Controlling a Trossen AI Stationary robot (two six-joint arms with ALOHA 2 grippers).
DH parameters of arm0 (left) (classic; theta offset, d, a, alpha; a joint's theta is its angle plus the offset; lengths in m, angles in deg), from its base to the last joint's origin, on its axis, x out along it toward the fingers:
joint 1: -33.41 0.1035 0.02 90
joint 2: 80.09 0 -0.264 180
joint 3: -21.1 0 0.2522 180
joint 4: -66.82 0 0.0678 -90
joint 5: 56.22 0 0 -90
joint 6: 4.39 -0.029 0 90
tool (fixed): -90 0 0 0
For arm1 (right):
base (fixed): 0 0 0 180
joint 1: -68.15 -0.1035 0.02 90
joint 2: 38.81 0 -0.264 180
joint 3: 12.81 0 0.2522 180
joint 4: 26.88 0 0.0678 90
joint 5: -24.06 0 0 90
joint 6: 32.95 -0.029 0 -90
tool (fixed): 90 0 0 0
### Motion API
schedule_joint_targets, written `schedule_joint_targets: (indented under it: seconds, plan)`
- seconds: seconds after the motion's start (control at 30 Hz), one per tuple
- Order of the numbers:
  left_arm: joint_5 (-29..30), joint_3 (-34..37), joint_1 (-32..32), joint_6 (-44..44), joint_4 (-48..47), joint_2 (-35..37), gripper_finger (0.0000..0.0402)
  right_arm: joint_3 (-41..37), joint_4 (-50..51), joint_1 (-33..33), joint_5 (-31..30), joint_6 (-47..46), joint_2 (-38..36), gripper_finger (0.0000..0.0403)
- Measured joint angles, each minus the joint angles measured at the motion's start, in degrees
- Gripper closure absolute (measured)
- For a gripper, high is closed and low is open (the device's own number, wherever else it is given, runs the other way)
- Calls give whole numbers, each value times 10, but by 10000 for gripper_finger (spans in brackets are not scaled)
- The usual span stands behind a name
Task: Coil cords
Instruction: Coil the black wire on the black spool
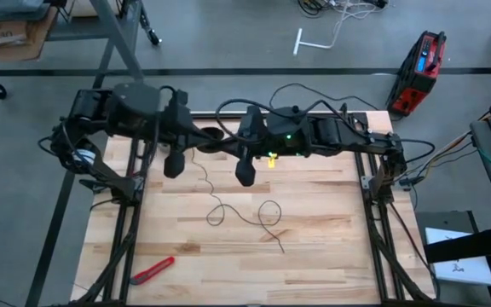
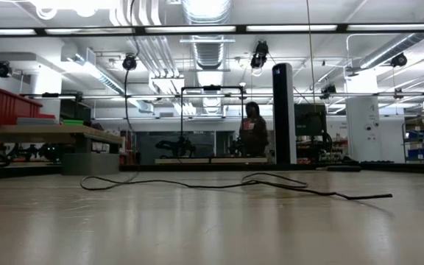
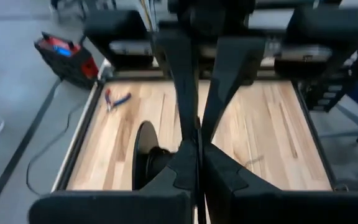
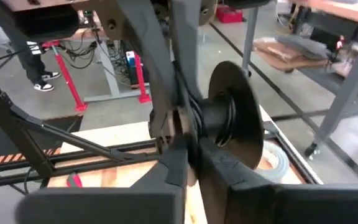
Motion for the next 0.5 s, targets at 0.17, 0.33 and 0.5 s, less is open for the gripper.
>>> schedule_joint_targets:
  seconds: [0.17,0.33,0.5]
  plan:
    - [0,-1,0,-1,71,20,362,0,-38,1,9,-15,-5,398]
    - [6,0,0,-15,148,64,333,-1,-120,2,23,1,-16,400]
    - [13,-1,0,-35,238,99,319,-1,-213,2,41,27,-24,401]
